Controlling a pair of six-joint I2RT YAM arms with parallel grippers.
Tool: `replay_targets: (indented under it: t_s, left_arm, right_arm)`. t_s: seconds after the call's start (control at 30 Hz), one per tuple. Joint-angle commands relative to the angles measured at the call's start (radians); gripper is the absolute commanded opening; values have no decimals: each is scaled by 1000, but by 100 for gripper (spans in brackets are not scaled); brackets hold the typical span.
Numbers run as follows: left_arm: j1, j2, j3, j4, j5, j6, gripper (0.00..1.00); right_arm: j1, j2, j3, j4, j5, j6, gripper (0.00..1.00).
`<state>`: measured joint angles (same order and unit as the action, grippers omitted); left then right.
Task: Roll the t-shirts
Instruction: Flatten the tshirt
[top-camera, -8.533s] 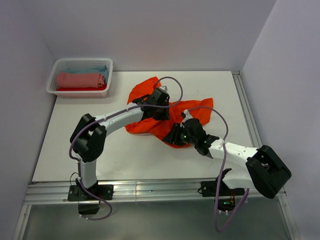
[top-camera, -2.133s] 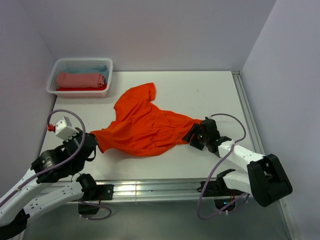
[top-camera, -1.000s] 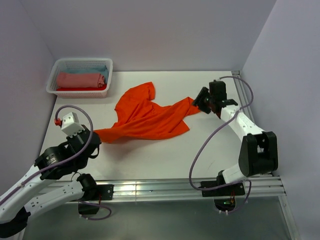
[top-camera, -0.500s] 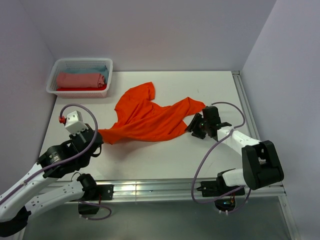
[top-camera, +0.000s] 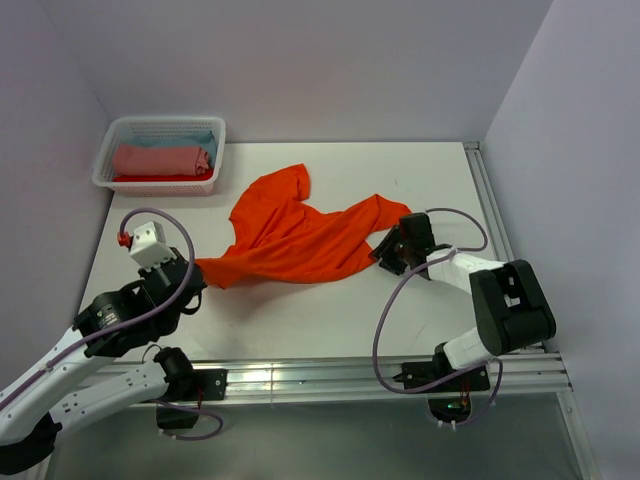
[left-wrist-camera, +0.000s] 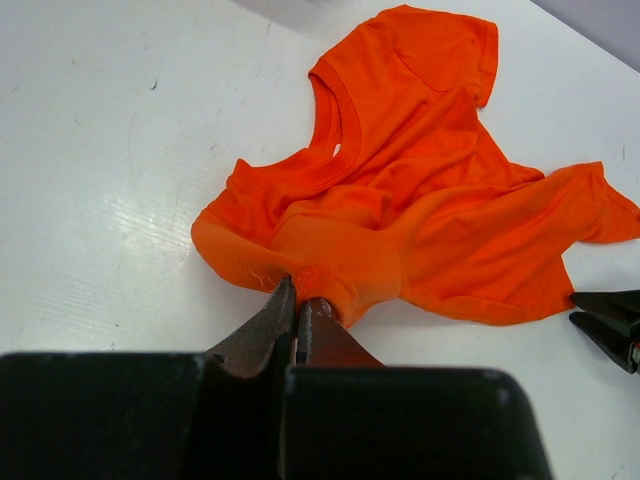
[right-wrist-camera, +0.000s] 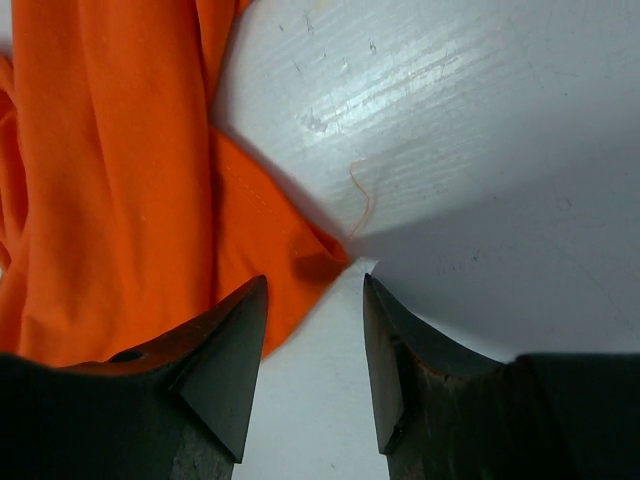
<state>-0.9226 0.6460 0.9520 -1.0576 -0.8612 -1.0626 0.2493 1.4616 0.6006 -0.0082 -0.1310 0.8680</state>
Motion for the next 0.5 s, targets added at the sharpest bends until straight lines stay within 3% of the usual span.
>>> replay_targets:
  t_s: [0.0,0.27,0.37,0.4,0.47]
  left_arm:
    - [-1,7,-4,31,-2,19,0]
    - [-1,-5,-6,33,-2,23,0]
    - [-1,-2,-6,33,-6,23,0]
    - [-1,0,-6,36,-4,23,0]
    - [-1,4,-6,36,-1,24,0]
  right_arm:
    - [11,32,18,40,45,51,50]
    - [50,80,22,50,105,106,45]
    - [50,95,28,39,111,106,15]
    - [50,95,33,28,120,106,0]
    - [51,79,39,-22,130,98,0]
